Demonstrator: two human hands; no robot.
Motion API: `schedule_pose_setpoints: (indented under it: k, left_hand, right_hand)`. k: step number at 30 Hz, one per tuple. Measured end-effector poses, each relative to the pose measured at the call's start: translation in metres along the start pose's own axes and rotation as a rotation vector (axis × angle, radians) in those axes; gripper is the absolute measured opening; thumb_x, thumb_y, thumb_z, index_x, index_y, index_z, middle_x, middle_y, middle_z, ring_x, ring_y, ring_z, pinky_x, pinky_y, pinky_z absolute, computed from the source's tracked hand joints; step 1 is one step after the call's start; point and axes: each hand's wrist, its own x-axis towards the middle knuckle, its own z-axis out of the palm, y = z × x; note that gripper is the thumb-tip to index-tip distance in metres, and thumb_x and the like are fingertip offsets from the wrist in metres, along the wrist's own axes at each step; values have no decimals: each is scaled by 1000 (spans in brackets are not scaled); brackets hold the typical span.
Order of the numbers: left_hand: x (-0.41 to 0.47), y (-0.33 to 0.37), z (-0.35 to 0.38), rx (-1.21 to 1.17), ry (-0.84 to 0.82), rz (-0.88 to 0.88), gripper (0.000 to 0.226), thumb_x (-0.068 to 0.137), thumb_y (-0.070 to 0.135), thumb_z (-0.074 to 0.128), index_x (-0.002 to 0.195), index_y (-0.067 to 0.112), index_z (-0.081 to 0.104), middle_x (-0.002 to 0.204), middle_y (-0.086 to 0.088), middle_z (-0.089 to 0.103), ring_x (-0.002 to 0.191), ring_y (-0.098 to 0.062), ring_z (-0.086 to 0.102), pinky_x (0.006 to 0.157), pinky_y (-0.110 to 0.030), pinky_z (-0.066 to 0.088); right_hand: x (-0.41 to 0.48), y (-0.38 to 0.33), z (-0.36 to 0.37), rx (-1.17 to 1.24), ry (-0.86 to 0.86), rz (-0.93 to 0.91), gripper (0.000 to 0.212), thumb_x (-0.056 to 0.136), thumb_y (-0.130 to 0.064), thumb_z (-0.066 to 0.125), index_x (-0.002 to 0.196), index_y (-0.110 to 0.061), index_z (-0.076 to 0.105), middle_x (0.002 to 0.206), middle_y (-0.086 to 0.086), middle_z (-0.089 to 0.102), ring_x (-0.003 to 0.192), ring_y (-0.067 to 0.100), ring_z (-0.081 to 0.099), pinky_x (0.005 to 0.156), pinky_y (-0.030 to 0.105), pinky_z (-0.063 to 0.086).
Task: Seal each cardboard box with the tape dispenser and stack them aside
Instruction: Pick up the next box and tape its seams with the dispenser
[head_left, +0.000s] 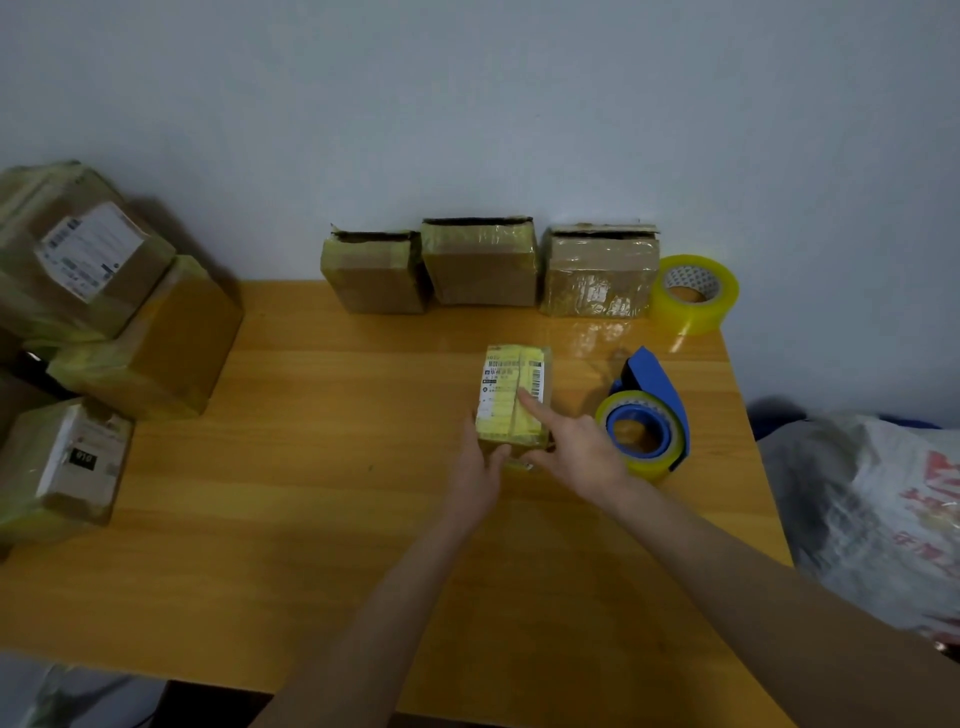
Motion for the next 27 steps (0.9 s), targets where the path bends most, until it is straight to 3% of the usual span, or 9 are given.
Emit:
schedule_pose_setpoints:
  k: [5, 8, 12, 14, 16, 18, 20, 22, 27]
  left_hand:
    - [8, 5, -5, -121, -48, -60, 58, 87, 32, 67, 136, 15, 40, 119, 5, 59, 107, -12, 59, 77, -14, 49]
    - [13, 9, 1, -87, 47, -73, 45, 86, 27, 69, 123, 16, 46, 108, 6, 59, 95, -9, 60, 59, -8, 45]
    - [14, 13, 0, 21, 76, -58, 22, 97, 23, 53, 116, 13, 53, 102, 0, 61, 84, -10, 58, 59, -12, 41]
    - [18, 18, -12, 254, 81, -26, 25, 102, 25, 39, 112, 12, 58, 98, -4, 62, 74, -8, 54, 58, -14, 40]
    - [26, 25, -21, 542, 83, 73, 37, 104, 27, 32, 127, 10, 55, 122, -10, 59, 99, -16, 54, 83, -23, 45]
    - [29, 38, -17, 765, 50, 149, 53, 101, 42, 33, 142, 11, 39, 150, -11, 36, 133, -26, 36, 109, -39, 32]
    - [30, 51, -2, 919, -61, 130, 84, 89, 68, 35, 149, 11, 23, 157, -10, 21, 143, -28, 20, 115, -47, 22]
    - [30, 56, 12, 1014, -171, 87, 106, 76, 77, 46, 151, 12, 9, 158, -11, 13, 144, -30, 15, 116, -51, 19]
    - [45, 45, -19, 1227, -349, 380, 96, 85, 38, 64, 152, 28, -3, 160, -4, 5, 145, -27, 11, 117, -48, 9]
  right_hand:
    - [1, 0, 0, 48, 4, -3, 86, 85, -47, 66, 151, -43, 11, 113, 10, 67, 71, 18, 63, 60, 33, 58]
    - [2, -2, 3, 68, -7, -13, 86, 88, -37, 67, 152, -42, 10, 119, 12, 65, 76, 19, 65, 63, 32, 58]
    - [-1, -7, 9, 21, 10, 30, 88, 89, -36, 66, 152, -41, 6, 112, 10, 67, 64, 13, 57, 48, 21, 47]
    - [-6, -6, 10, 33, -19, 9, 87, 89, -37, 66, 152, -40, 7, 112, 8, 67, 70, 14, 61, 53, 22, 50]
    - [-15, -2, 3, 62, -48, -34, 77, 90, -41, 64, 151, -40, 18, 110, -1, 69, 80, 13, 64, 63, 26, 54]
    - [-21, 6, -10, 91, 23, -30, 53, 91, -43, 60, 141, -39, 42, 89, -15, 68, 71, 5, 62, 59, 24, 54]
    - [-23, 17, -26, 110, 132, 40, 26, 91, -43, 60, 116, -36, 62, 76, -19, 62, 66, 2, 61, 55, 20, 50]
    - [-25, 31, -38, 83, 200, 97, 12, 90, -38, 63, 99, -32, 67, 82, -17, 62, 77, 6, 63, 61, 21, 48]
    - [-26, 64, -53, 168, 401, 306, 16, 92, -33, 62, 107, -27, 59, 108, -1, 59, 86, 15, 57, 64, 28, 46]
